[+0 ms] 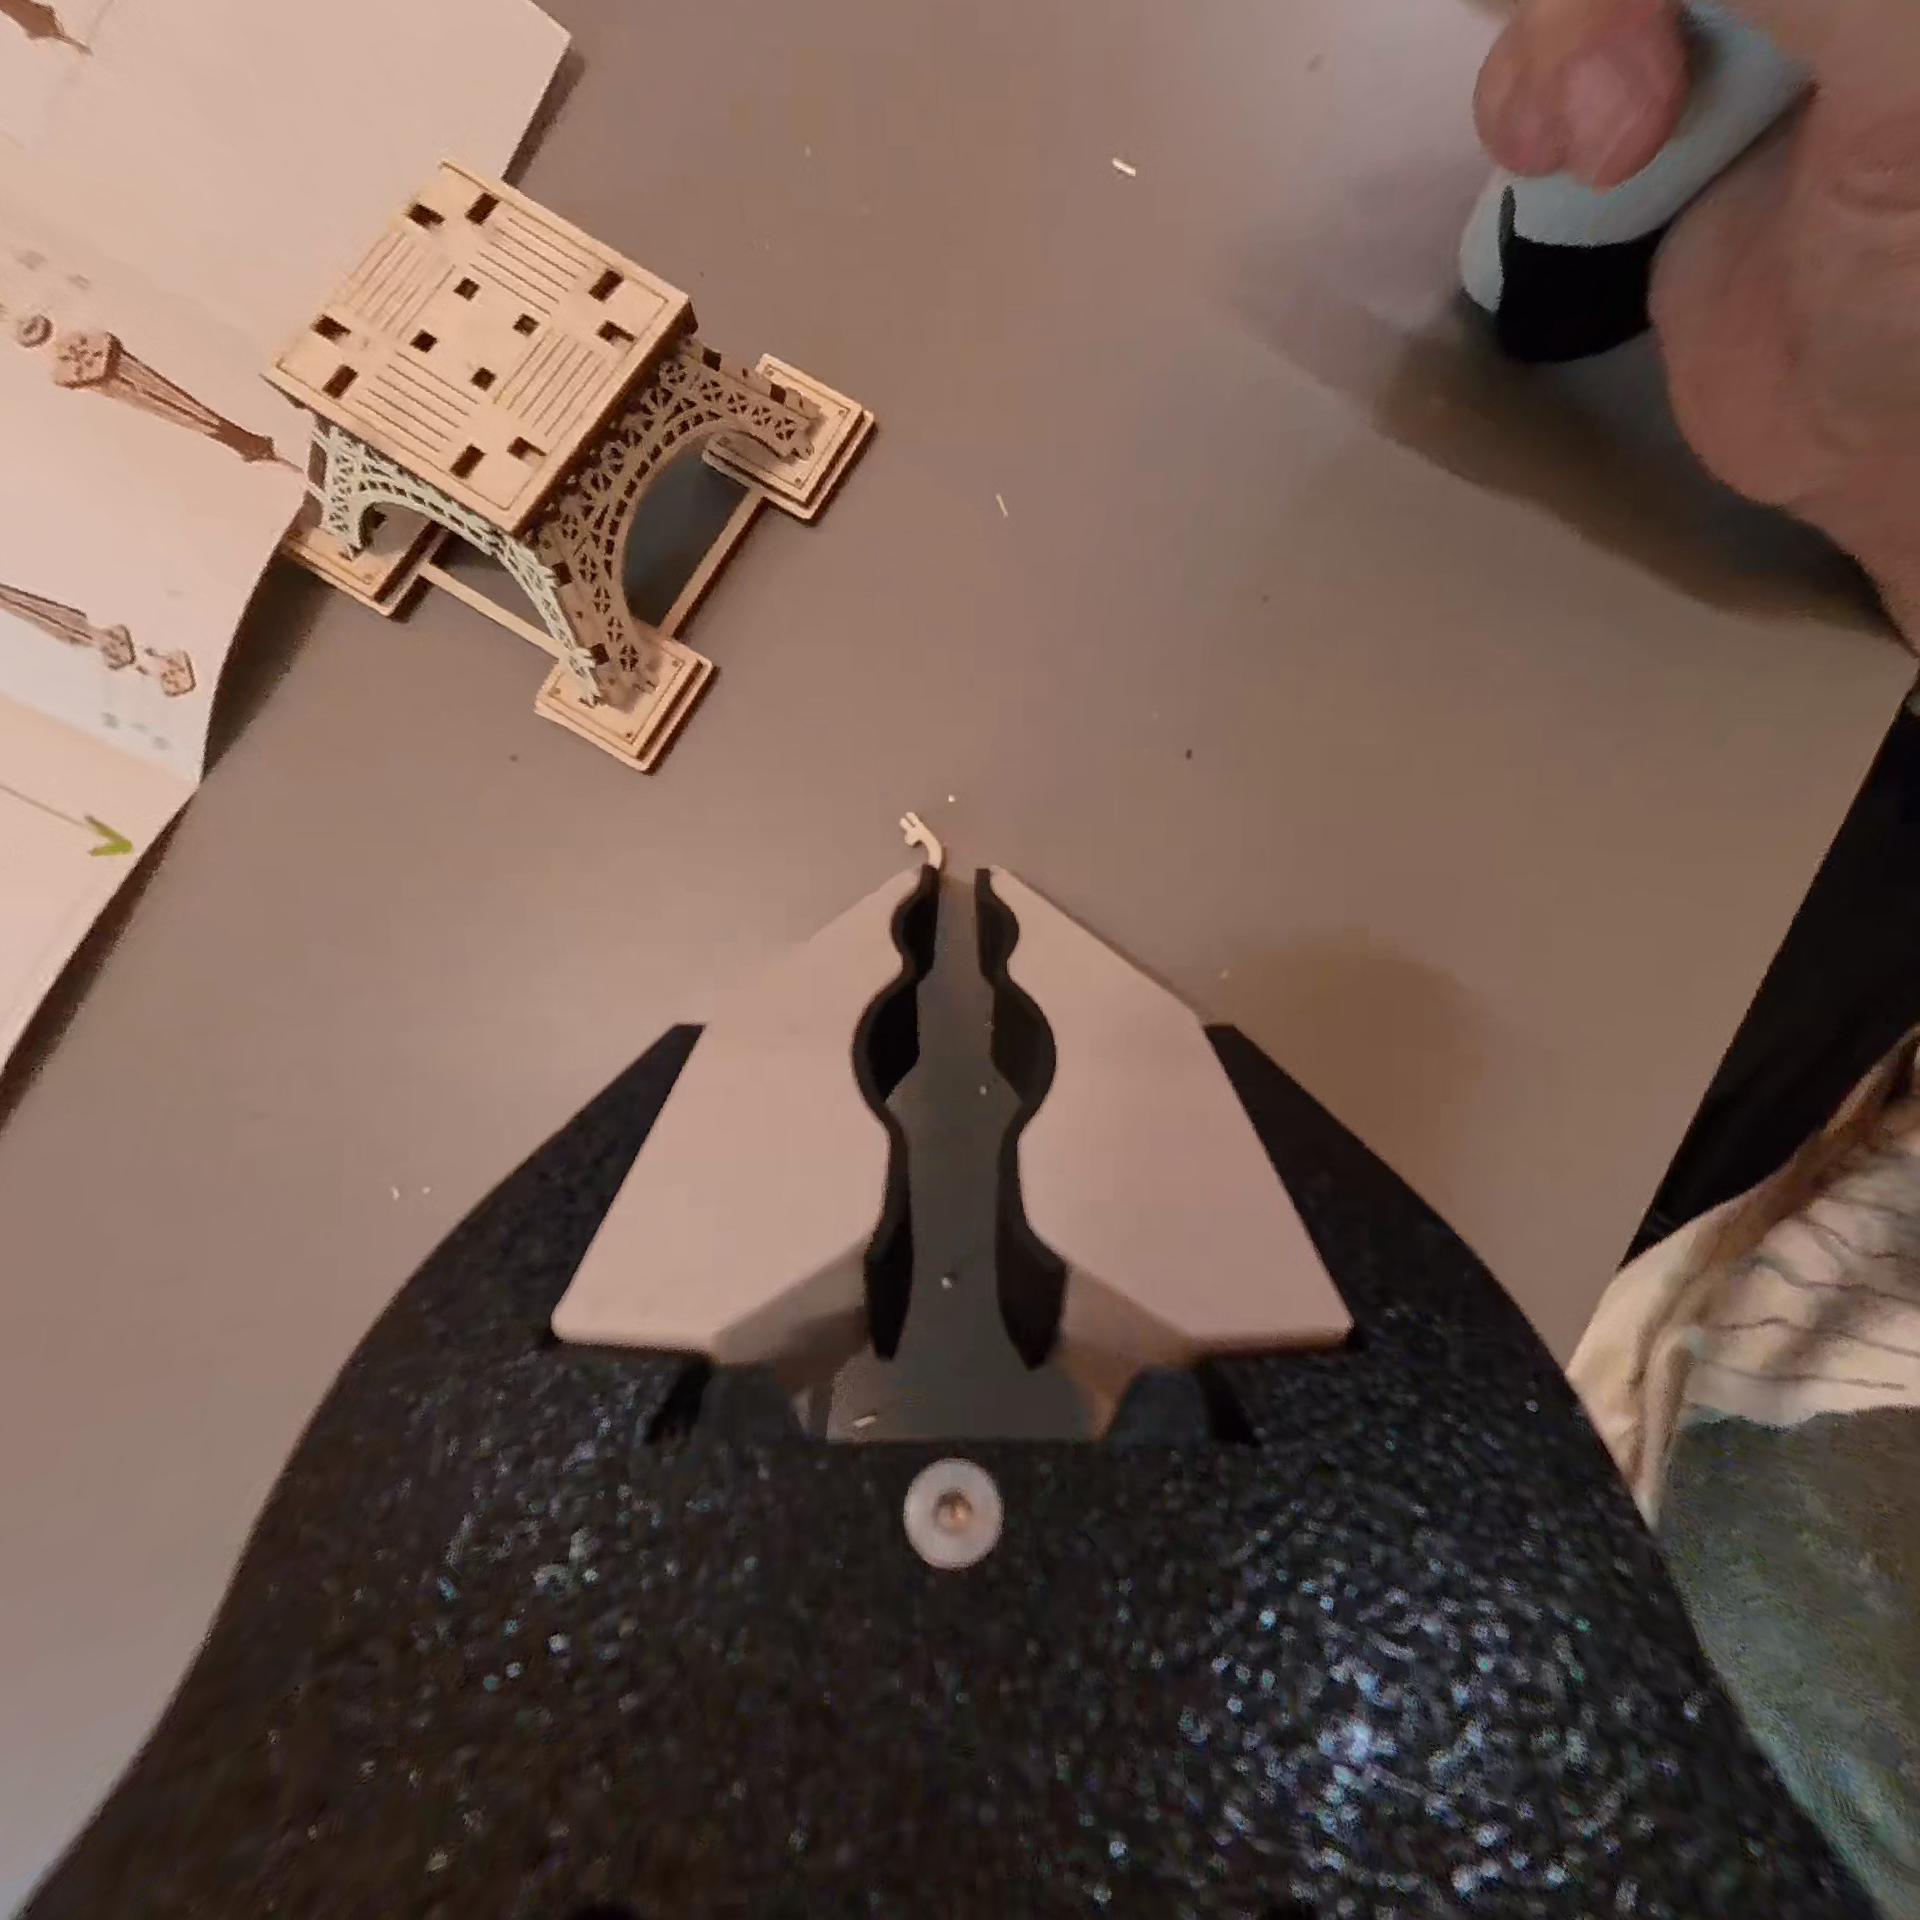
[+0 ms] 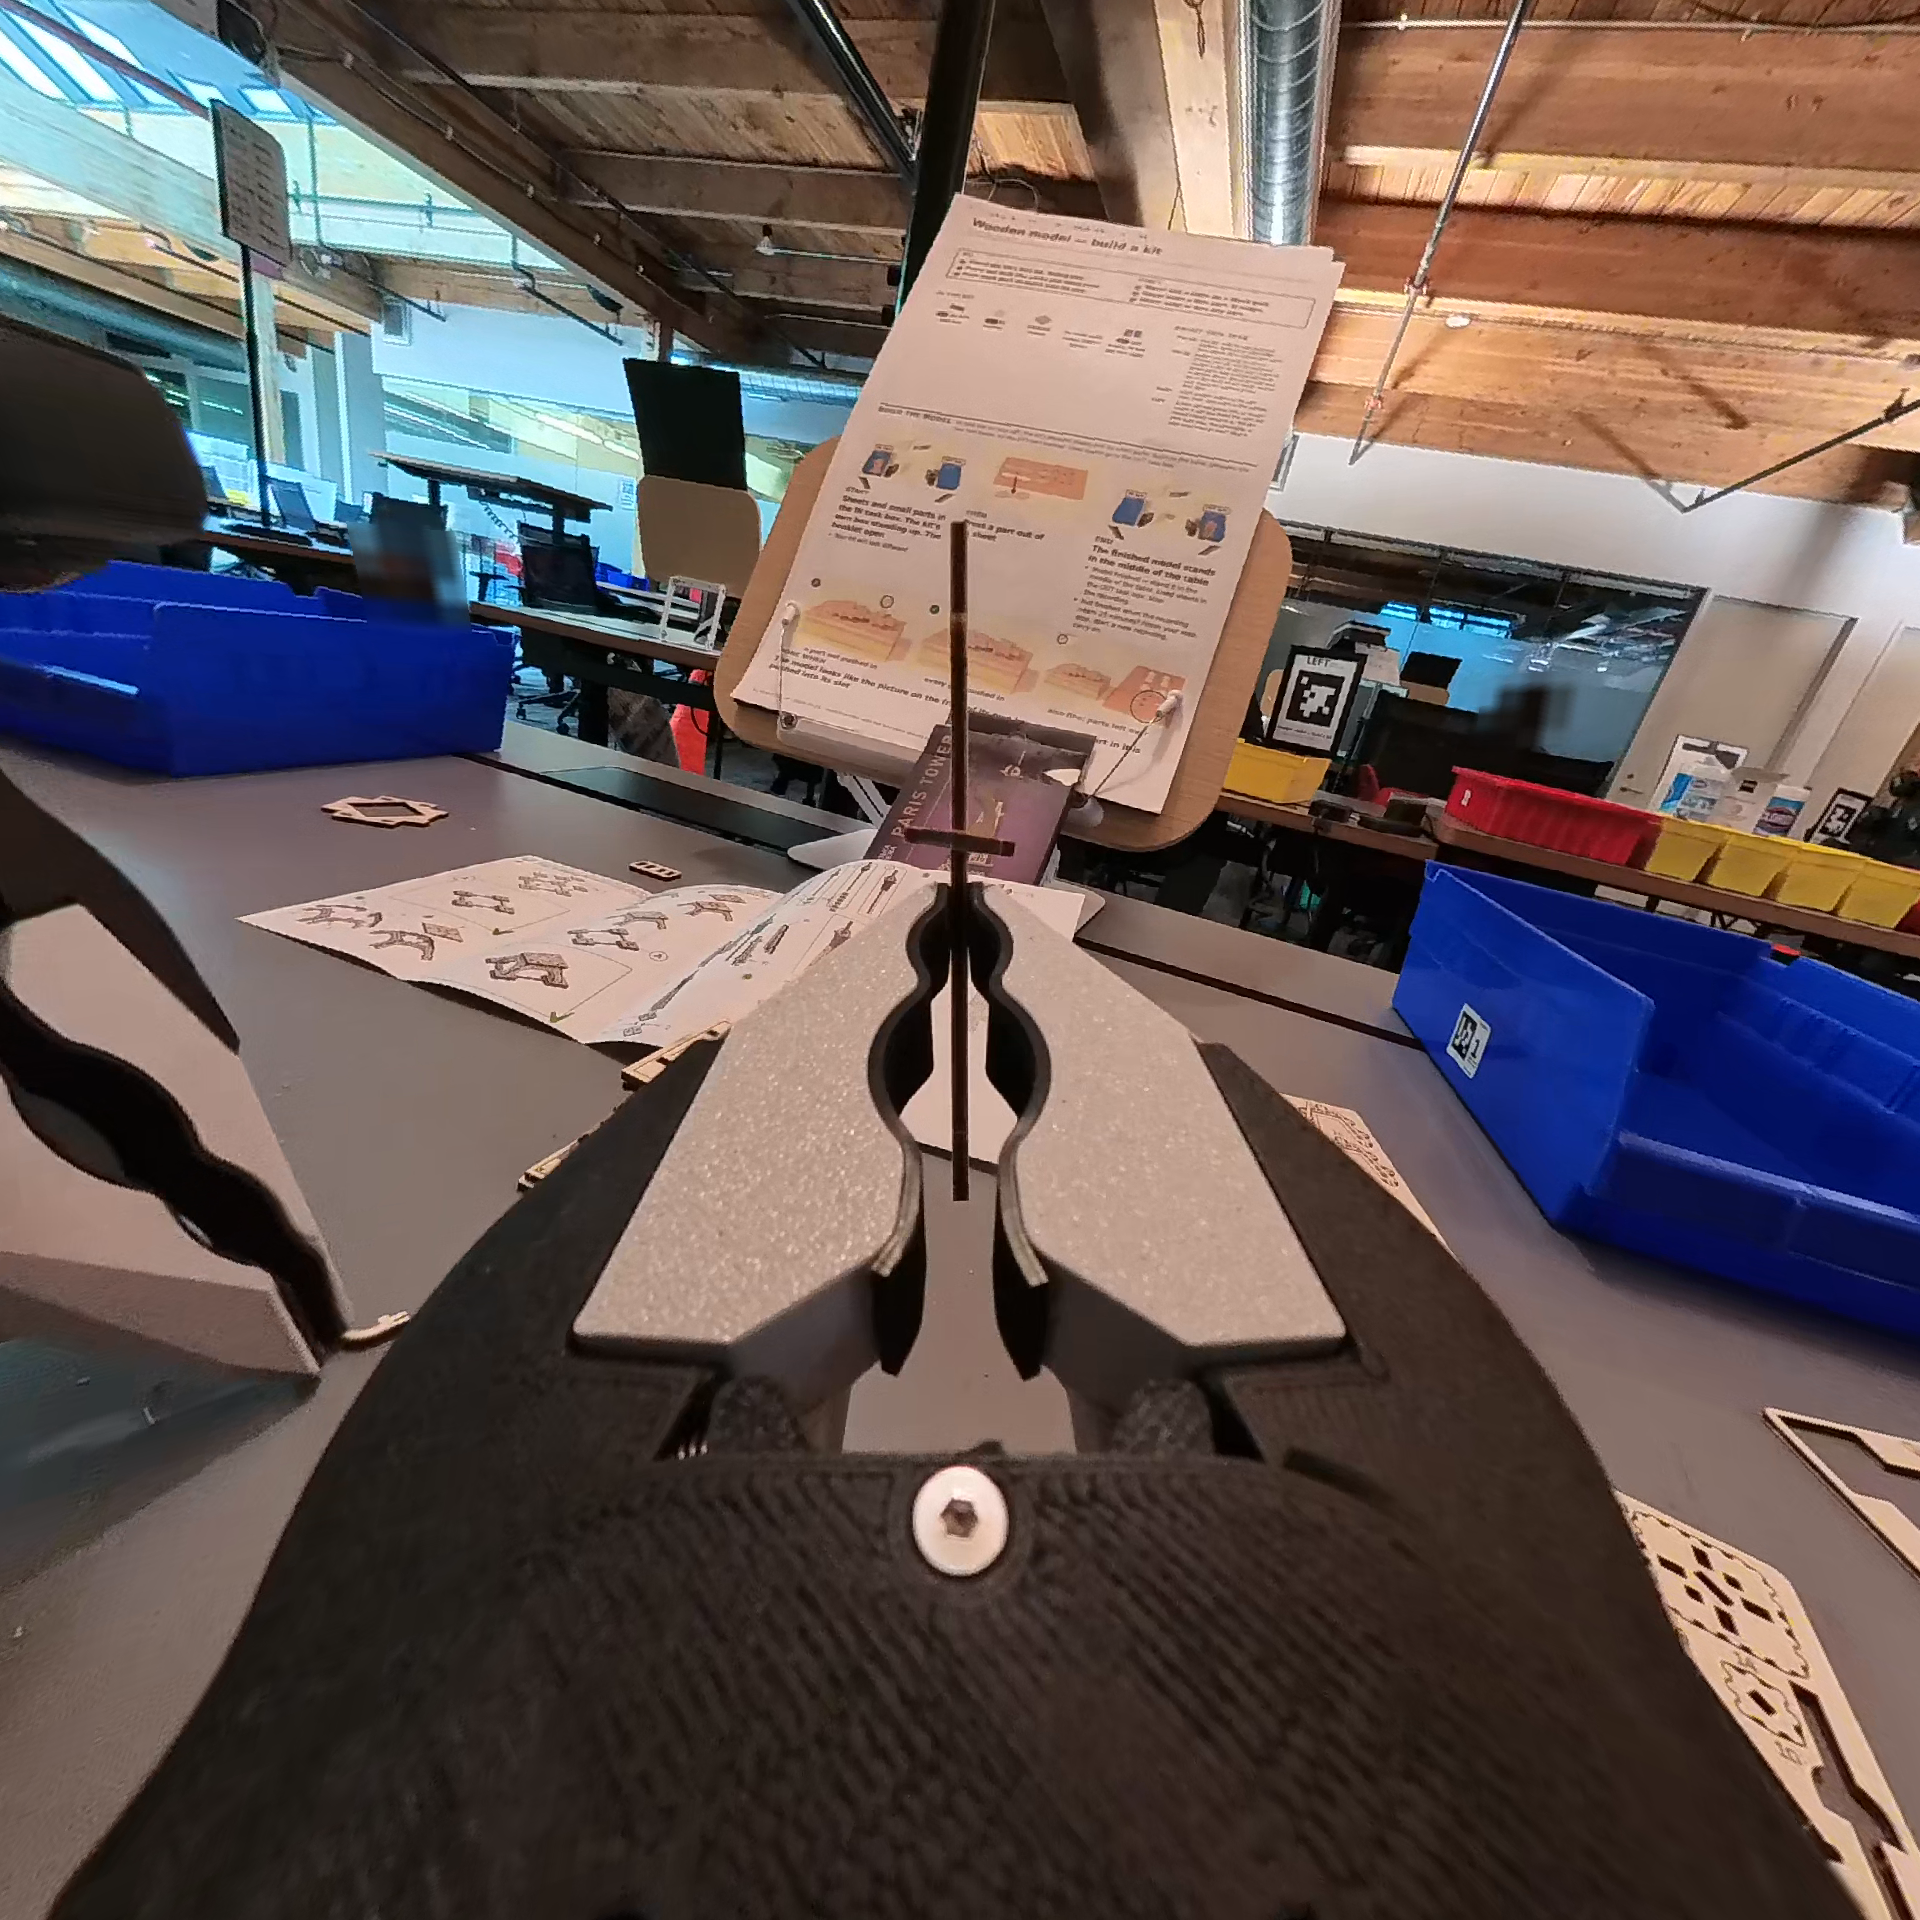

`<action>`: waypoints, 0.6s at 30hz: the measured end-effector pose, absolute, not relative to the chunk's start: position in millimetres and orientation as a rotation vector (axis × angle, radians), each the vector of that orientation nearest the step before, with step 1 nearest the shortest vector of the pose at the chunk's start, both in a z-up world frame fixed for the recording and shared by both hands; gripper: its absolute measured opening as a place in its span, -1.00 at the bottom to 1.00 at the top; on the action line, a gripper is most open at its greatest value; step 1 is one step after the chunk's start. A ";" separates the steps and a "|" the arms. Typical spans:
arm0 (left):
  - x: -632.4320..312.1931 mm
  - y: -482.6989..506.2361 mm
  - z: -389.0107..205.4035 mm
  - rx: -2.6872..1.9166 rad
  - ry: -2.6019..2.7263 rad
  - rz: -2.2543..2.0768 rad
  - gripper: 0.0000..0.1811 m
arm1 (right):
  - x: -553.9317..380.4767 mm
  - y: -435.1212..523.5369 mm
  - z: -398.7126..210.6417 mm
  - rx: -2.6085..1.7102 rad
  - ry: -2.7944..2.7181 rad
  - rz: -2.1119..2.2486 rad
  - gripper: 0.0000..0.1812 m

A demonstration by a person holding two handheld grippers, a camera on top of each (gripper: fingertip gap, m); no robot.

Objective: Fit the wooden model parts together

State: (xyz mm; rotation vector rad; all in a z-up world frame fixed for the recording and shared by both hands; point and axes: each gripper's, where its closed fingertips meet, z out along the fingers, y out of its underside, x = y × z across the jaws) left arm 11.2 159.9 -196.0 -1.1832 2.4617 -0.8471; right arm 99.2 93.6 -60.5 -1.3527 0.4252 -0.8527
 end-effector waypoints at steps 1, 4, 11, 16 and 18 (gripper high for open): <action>12.1 159.3 -195.9 -1.205 2.449 -0.857 -0.96 | 99.1 94.4 -60.9 -1.357 0.422 -0.853 -1.00; 15.8 161.3 -196.1 -1.267 2.409 -0.879 -1.00 | 98.7 95.0 -60.9 -1.358 0.417 -0.856 -1.00; 19.6 161.0 -195.6 -1.317 2.373 -0.915 -0.96 | 99.2 94.0 -60.5 -1.352 0.422 -0.851 -1.00; 20.8 163.2 -195.8 -1.218 2.405 -0.841 -1.00 | 99.0 93.7 -60.2 -1.349 0.420 -0.852 -1.00; 17.3 167.6 -193.7 -1.116 2.469 -0.809 -1.00 | 99.1 93.6 -60.1 -1.348 0.421 -0.852 -1.00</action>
